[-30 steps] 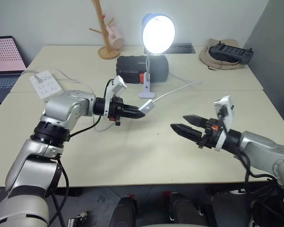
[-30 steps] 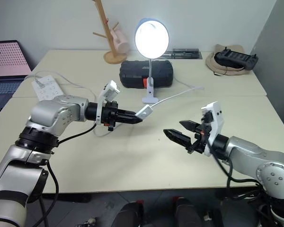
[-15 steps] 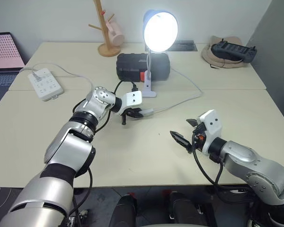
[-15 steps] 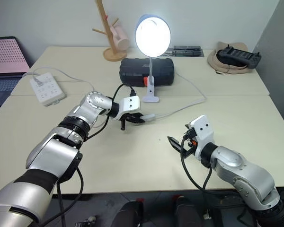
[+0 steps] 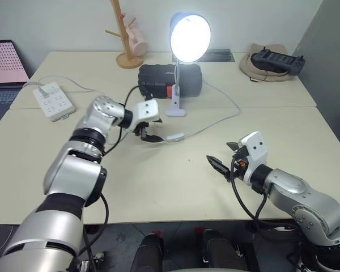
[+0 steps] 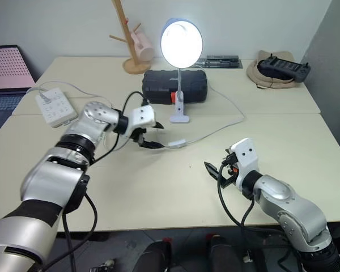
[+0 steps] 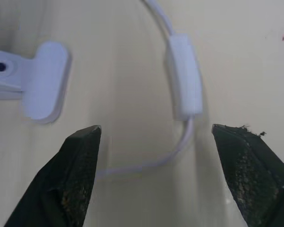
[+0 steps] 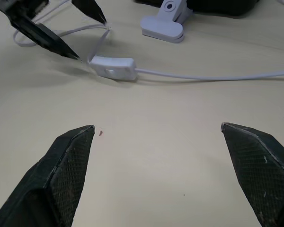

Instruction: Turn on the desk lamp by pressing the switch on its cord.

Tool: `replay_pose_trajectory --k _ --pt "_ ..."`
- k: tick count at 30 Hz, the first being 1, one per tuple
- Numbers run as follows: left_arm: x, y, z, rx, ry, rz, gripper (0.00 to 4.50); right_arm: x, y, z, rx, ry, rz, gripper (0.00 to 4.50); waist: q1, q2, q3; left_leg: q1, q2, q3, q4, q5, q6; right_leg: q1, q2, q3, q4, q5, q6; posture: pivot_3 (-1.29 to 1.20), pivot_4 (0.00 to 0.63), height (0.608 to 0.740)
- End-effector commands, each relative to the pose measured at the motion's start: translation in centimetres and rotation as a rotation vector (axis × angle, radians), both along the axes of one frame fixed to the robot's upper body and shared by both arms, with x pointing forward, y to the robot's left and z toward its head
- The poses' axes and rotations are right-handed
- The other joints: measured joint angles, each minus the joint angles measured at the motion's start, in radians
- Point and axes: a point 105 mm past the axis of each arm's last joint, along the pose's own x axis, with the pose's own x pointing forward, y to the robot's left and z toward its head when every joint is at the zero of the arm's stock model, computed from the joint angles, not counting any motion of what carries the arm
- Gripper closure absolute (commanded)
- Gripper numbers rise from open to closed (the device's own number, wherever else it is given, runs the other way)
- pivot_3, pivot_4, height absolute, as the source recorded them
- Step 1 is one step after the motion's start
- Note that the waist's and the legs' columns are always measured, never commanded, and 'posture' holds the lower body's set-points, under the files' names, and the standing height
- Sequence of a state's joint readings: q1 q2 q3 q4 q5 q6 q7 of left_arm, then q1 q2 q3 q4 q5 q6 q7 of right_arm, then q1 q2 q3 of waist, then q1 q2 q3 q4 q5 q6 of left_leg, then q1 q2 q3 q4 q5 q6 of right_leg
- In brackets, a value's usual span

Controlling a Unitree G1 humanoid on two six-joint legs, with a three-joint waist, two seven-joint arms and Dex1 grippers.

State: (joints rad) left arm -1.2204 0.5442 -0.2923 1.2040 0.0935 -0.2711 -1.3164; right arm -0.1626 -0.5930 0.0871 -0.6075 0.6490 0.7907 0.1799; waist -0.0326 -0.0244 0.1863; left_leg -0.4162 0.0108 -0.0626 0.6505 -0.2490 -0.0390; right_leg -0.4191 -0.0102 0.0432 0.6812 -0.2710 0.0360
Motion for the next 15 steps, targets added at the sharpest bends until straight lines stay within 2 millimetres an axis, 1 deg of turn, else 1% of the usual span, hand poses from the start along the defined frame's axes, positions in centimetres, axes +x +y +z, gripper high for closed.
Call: replay_pose_trajectory --k 1,2,4,6,7,9,11,12,15 --pt "-0.7 1.9 4.8 -0.105 -0.070 -0.006 0.03 0.2 -0.8 1.7 -0.049 -0.061 0.037 0.00 0.000 0.000 0.000 0.000 0.000 0.000 0.000 0.000 0.000 0.000 0.000 0.000 0.000 0.000 0.000 0.00 0.150 0.740" --pt "-0.9 2.3 4.9 -0.105 -0.071 -0.007 0.03 0.3 -1.0 1.7 -0.056 -0.061 0.036 0.00 -0.001 0.000 0.000 0.000 0.000 0.000 0.000 0.000 0.000 0.000 0.000 0.000 0.000 0.000 0.000 0.00 0.150 0.740" --pt "-2.1 4.0 5.2 -0.122 -0.053 0.021 0.03 0.3 -1.4 2.0 -0.067 -0.061 0.051 0.00 -0.002 0.000 0.000 0.000 0.001 0.000 0.000 0.000 0.000 0.000 0.000 0.000 0.000 0.000 0.000 0.00 0.150 0.740" --pt "-3.1 4.9 5.4 -0.145 -0.035 0.051 0.03 0.3 -1.6 2.1 -0.079 -0.061 0.068 0.00 -0.007 0.001 0.000 0.001 0.001 0.000 -0.001 0.000 0.000 0.000 0.000 0.001 0.001 0.000 0.000 0.00 0.150 0.740" --pt "-3.4 5.0 5.4 -0.156 -0.030 0.063 0.03 0.2 -1.7 2.1 -0.084 -0.060 0.073 0.00 -0.007 0.001 0.000 0.001 0.001 0.000 -0.001 0.000 0.000 0.000 0.000 0.000 0.001 0.000 0.000 0.00 0.150 0.740" --pt "-4.1 5.8 5.2 -0.185 -0.027 0.125 0.03 0.2 -2.0 2.0 -0.123 -0.061 0.089 0.00 -0.005 0.001 0.000 0.001 0.001 -0.001 0.001 0.000 0.000 0.000 0.000 -0.001 0.001 0.000 0.000 0.00 0.150 0.740" --pt "-5.8 7.2 3.8 -0.234 -0.005 0.231 0.03 0.5 -2.8 2.2 -0.146 -0.061 0.085 0.00 -0.003 0.001 0.000 0.001 0.002 -0.003 0.003 0.000 0.000 0.001 0.000 -0.001 0.001 0.000 0.000 0.00 0.150 0.740" --pt "-6.6 7.6 3.1 -0.258 0.002 0.282 0.03 0.7 -3.1 2.4 -0.153 -0.062 0.083 0.00 -0.004 0.001 0.000 0.001 0.002 -0.003 0.004 0.000 0.000 0.003 0.000 -0.001 0.001 0.000 0.000 0.00 0.150 0.740" --pt "-8.2 7.4 1.9 -0.301 0.011 0.353 0.03 0.8 -3.5 2.3 -0.156 -0.054 0.083 0.00 -0.009 0.001 0.000 0.003 0.004 -0.002 0.004 0.000 0.000 0.005 -0.001 0.000 0.001 0.000 0.000 0.00 0.150 0.740"
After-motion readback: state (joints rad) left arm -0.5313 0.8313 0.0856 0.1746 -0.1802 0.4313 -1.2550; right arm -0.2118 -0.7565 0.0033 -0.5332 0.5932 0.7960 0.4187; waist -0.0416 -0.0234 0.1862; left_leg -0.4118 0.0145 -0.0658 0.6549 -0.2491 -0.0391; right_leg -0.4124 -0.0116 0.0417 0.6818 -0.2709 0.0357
